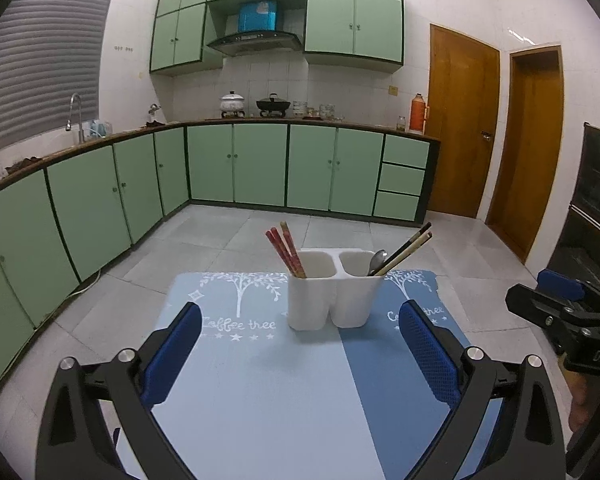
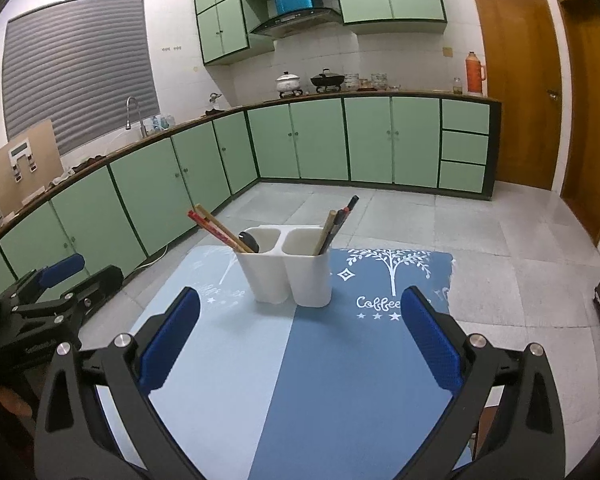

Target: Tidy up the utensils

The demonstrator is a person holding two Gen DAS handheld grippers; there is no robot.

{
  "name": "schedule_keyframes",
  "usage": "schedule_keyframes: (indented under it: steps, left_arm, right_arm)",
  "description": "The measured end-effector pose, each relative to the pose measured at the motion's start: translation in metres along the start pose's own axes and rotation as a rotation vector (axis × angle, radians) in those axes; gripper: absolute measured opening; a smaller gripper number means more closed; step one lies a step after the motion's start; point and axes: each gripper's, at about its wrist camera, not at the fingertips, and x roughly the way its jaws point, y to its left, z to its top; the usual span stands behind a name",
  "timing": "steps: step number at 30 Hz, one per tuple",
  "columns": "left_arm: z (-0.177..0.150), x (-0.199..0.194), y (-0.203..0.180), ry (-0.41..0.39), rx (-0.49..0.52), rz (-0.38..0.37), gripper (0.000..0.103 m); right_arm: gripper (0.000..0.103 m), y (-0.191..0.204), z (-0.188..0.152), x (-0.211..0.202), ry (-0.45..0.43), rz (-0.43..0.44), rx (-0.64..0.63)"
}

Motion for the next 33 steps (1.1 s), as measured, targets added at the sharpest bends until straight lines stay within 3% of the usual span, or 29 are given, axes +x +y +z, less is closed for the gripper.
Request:
schedule_keyframes:
  steps: [33]
  left_arm:
    - [0.004, -0.02, -0.002, -0.02, 0.015, 0.005, 0.097]
  right_arm:
    - [0.097, 0.008, 0.005, -0.01, -0.004, 0.011, -0.011]
